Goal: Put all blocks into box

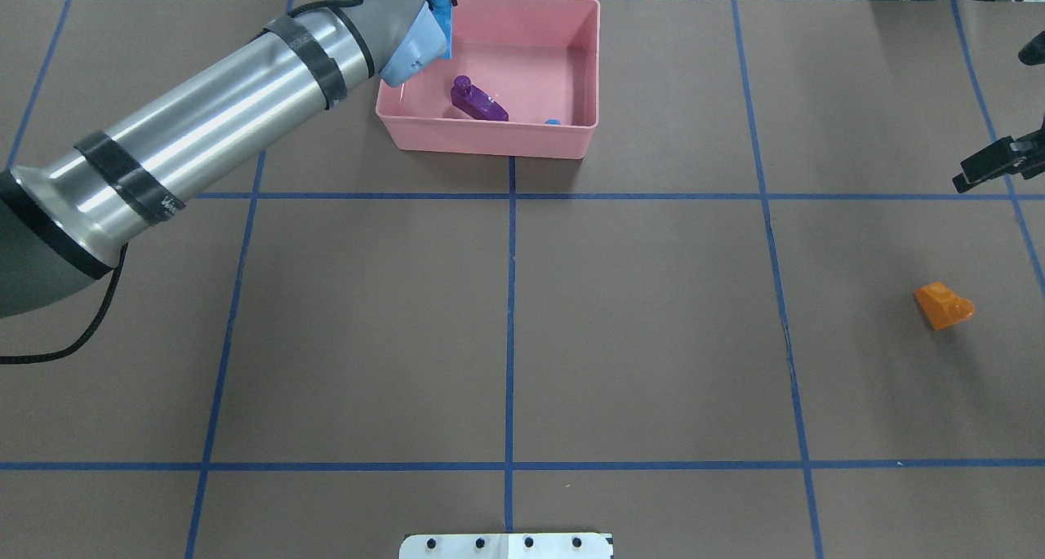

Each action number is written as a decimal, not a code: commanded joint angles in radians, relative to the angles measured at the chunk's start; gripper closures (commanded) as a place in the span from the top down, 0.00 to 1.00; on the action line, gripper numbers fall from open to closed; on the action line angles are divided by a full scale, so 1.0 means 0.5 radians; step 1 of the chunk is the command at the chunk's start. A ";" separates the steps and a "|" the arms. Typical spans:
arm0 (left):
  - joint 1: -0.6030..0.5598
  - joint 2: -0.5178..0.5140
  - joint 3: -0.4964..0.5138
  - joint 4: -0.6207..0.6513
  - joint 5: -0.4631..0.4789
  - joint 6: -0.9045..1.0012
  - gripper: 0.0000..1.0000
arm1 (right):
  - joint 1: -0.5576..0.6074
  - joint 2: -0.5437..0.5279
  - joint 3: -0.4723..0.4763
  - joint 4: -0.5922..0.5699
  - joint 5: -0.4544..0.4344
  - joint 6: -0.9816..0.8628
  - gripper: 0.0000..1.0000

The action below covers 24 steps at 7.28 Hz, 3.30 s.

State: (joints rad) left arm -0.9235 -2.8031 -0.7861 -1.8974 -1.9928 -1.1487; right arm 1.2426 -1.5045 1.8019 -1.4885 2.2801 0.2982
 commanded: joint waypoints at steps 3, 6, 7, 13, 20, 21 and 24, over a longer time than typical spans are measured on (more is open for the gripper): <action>0.034 0.029 -0.029 0.006 0.044 0.118 1.00 | -0.052 -0.022 -0.011 0.004 0.051 0.045 1.00; 0.022 0.459 -0.766 0.251 -0.193 0.297 1.00 | -0.263 -0.236 0.004 0.296 -0.113 0.292 1.00; 0.019 0.516 -0.842 0.251 -0.199 0.297 1.00 | -0.349 -0.307 -0.011 0.529 -0.163 0.460 1.00; 0.034 0.517 -0.848 0.251 -0.196 0.297 1.00 | -0.540 -0.458 -0.294 1.118 -0.210 0.563 0.86; 0.025 0.556 -0.931 0.254 -0.205 0.297 1.00 | -0.534 -0.373 -0.153 1.005 -0.185 0.566 0.00; 0.022 0.678 -1.065 0.254 -0.269 0.303 1.00 | -0.473 -0.165 -0.098 0.694 -0.185 0.566 0.00; -0.021 0.829 -1.421 0.645 -0.349 0.661 1.00 | -0.393 0.424 -0.063 -0.009 -0.191 0.579 0.00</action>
State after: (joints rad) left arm -0.9294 -2.4084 -1.4223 -1.6839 -2.1590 -0.9022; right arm 1.0344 -1.4092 1.7681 -1.3617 2.1866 0.5830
